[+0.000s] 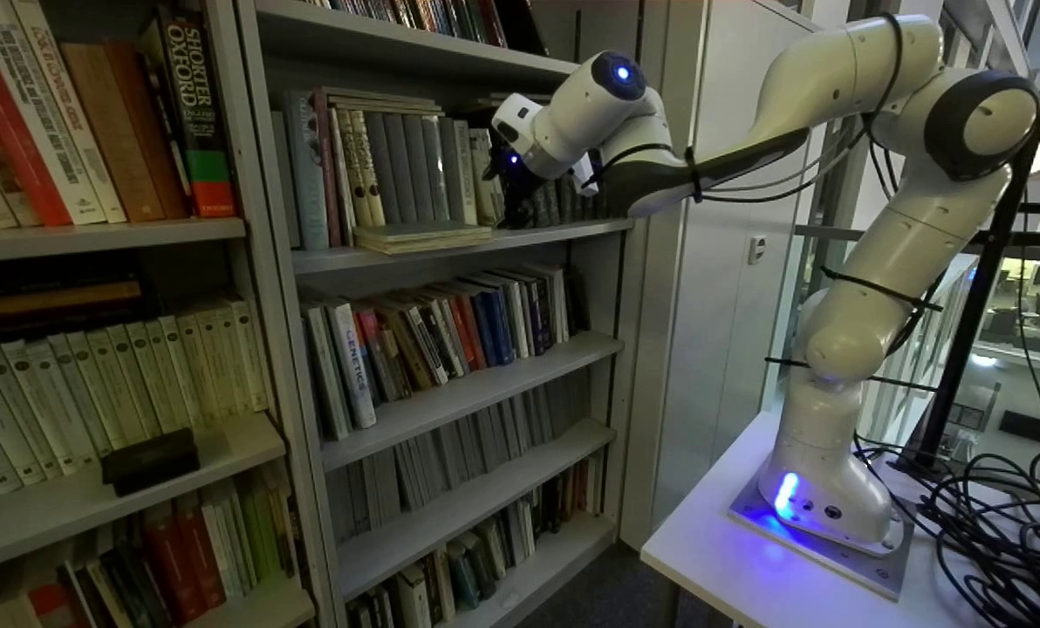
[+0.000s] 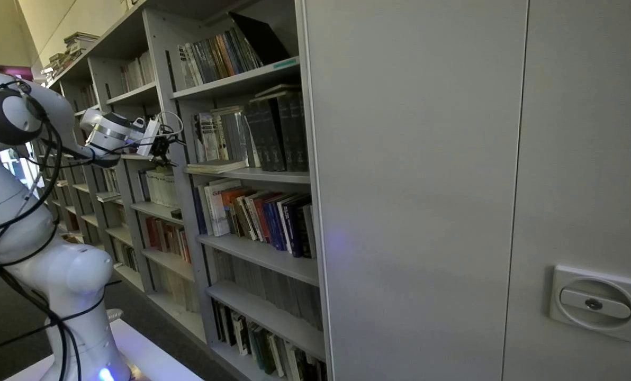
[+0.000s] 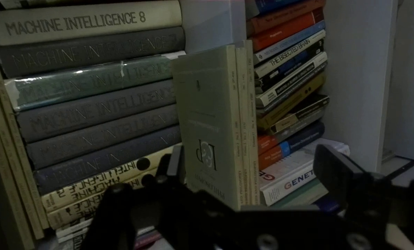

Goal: Pick up the book and arrange it on the shelf with the other books

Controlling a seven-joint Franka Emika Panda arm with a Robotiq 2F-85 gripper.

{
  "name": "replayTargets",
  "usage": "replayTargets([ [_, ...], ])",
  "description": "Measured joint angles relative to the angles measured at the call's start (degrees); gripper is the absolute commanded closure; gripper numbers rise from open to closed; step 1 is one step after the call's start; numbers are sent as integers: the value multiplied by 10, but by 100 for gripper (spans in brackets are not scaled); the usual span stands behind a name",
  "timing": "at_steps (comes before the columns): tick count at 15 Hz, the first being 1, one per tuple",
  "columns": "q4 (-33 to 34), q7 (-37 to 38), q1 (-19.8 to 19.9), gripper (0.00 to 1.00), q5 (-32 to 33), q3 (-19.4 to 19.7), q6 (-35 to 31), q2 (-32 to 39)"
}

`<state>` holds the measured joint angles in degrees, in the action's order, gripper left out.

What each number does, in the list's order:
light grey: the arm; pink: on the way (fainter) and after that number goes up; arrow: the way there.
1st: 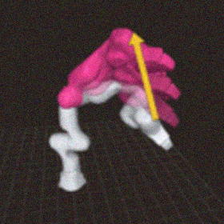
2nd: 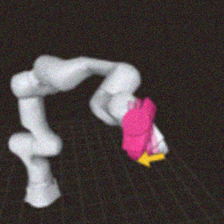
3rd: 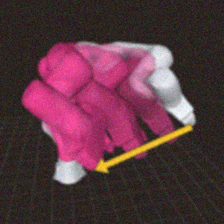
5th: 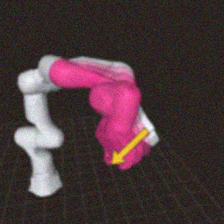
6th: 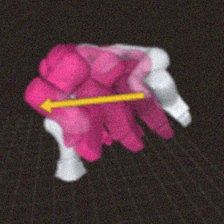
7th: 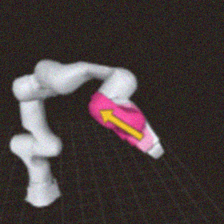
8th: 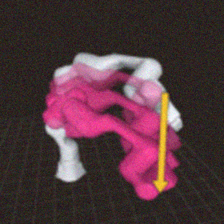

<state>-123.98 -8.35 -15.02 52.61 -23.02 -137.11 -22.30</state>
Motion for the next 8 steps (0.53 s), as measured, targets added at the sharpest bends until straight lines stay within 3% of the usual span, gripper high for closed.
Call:
replayTargets([
  [4, 26, -7, -1, 0, 21, -4, 2, 44],
  [8, 61, 12, -1, 0, 86, -5, 8, 82],
])
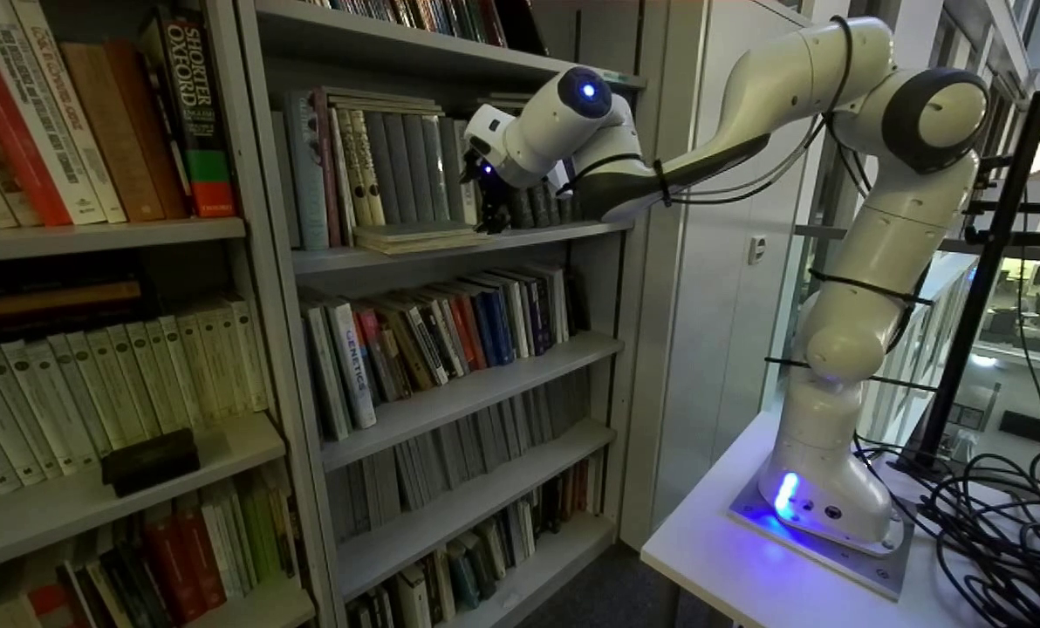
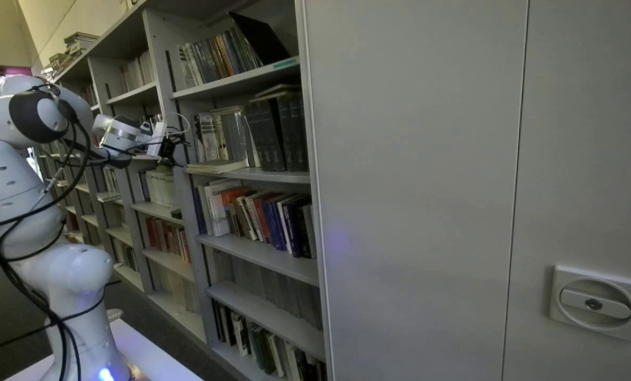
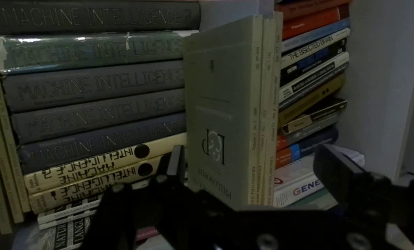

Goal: Pick up the book and arrange it on the shelf with the other books

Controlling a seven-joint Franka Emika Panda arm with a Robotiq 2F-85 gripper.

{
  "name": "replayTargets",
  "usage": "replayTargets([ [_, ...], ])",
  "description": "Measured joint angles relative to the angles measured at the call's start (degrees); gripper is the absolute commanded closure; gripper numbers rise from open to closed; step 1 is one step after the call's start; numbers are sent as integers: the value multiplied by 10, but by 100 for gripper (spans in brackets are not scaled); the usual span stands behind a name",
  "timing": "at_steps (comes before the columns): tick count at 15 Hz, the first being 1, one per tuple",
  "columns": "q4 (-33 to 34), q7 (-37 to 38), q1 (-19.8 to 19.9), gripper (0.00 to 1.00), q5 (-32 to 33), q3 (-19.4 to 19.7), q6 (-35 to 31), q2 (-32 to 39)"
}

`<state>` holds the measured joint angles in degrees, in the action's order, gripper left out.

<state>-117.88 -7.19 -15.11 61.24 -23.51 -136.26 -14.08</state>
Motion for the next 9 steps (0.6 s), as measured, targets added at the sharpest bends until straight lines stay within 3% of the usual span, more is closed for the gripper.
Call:
replayTargets([
  [9, 43, 83, -7, 0, 149, -1, 0, 70],
])
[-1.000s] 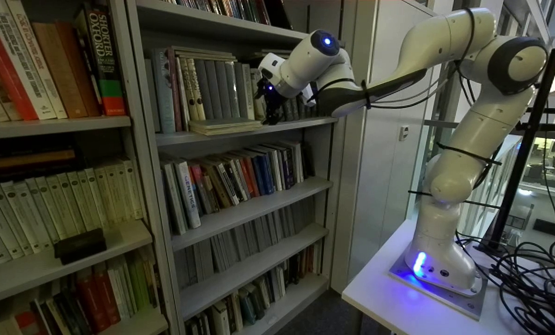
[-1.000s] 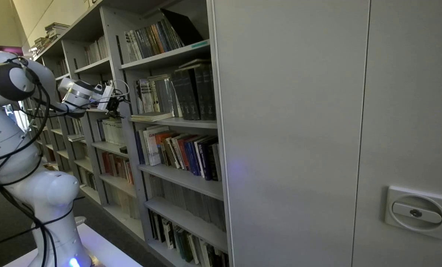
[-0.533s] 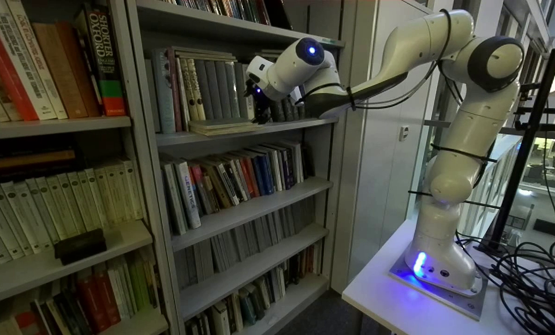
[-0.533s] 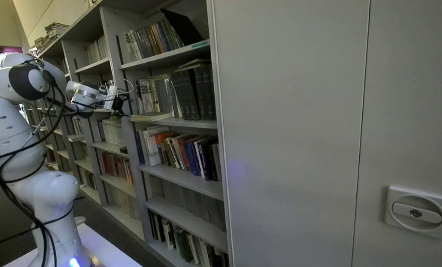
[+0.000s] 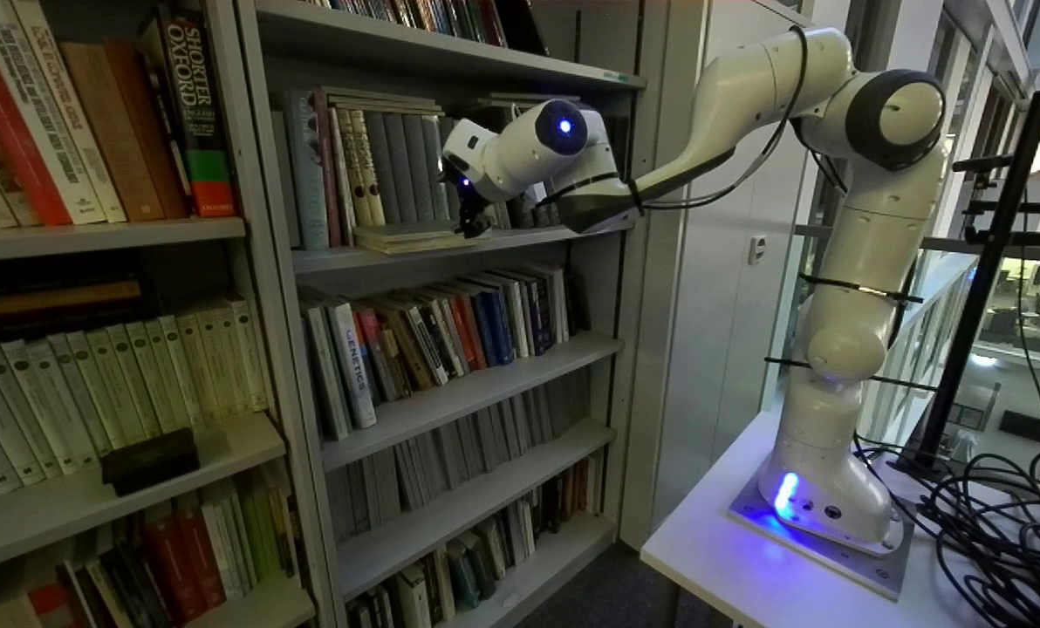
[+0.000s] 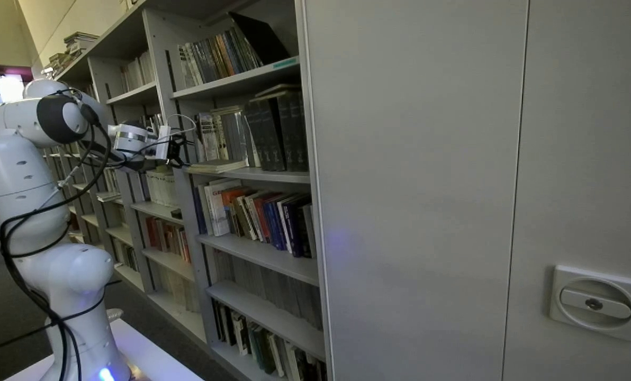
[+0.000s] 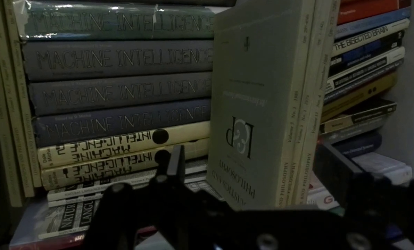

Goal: Pick up the book and arrange it on the shelf with the other books

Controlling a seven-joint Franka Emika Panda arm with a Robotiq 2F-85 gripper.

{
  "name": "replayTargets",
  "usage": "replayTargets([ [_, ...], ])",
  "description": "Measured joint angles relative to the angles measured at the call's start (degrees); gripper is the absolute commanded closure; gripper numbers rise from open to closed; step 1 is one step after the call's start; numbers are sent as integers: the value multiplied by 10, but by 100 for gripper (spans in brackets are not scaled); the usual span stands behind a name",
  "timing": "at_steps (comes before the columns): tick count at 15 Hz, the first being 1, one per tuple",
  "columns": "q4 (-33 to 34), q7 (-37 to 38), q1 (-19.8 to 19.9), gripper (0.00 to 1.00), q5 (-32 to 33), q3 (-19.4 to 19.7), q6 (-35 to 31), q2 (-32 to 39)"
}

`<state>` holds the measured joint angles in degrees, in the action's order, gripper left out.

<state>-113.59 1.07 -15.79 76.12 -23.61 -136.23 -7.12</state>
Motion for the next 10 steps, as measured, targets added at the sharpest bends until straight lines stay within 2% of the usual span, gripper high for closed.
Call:
replayTargets([
  [10, 14, 7, -19, 0, 20, 0, 11, 39],
])
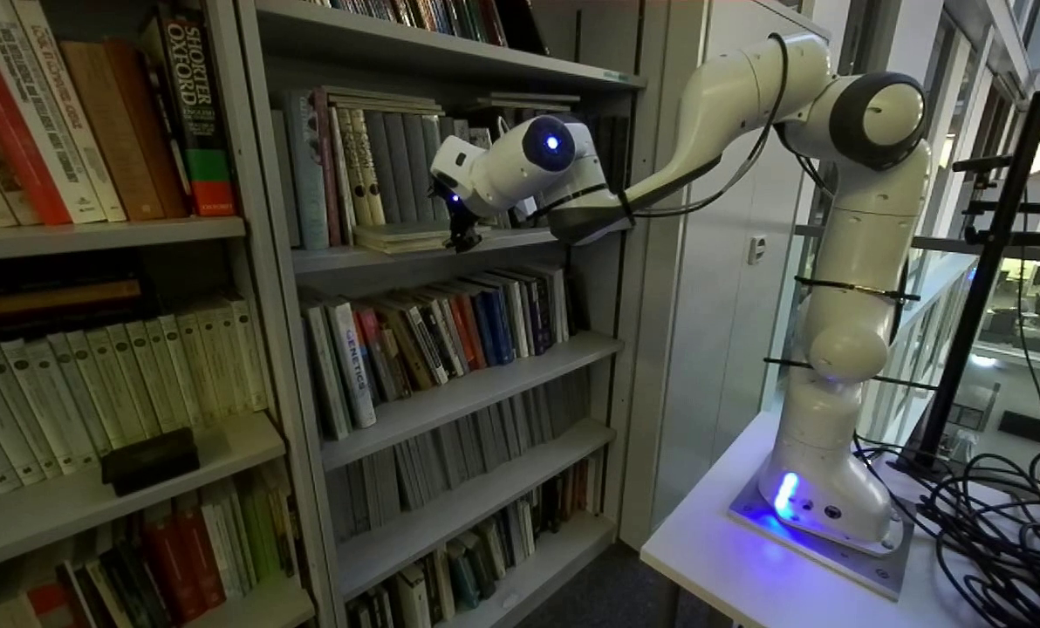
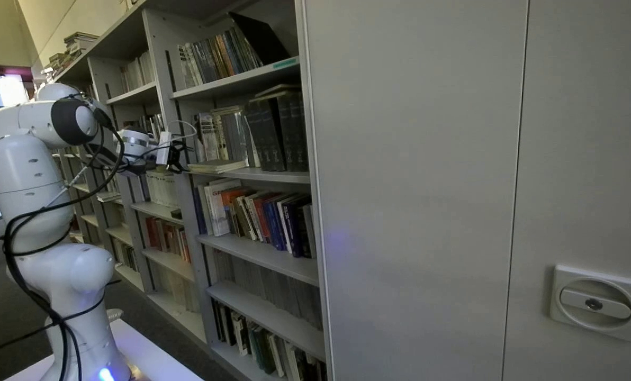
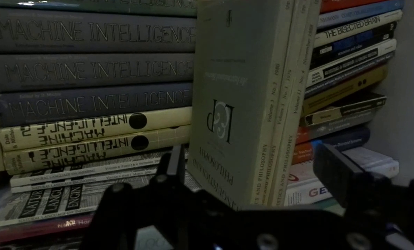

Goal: Pick up the book and arrange it on the shelf with the other books

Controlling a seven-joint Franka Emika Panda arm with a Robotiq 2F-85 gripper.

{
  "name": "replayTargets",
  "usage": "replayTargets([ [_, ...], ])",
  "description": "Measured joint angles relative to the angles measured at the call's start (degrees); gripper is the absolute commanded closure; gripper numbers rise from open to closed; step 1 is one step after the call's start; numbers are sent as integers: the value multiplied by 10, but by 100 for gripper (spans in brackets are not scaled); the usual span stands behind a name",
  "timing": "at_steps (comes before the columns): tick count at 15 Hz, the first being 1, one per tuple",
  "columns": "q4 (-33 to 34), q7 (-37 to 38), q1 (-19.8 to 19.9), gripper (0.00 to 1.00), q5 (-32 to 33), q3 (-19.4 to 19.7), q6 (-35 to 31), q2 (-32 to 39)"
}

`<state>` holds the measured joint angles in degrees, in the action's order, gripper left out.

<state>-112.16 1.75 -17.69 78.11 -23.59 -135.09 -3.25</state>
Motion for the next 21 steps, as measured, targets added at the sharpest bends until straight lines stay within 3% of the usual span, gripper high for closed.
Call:
replayTargets([
  [21, 49, -3, -5, 0, 13, 10, -2, 42],
])
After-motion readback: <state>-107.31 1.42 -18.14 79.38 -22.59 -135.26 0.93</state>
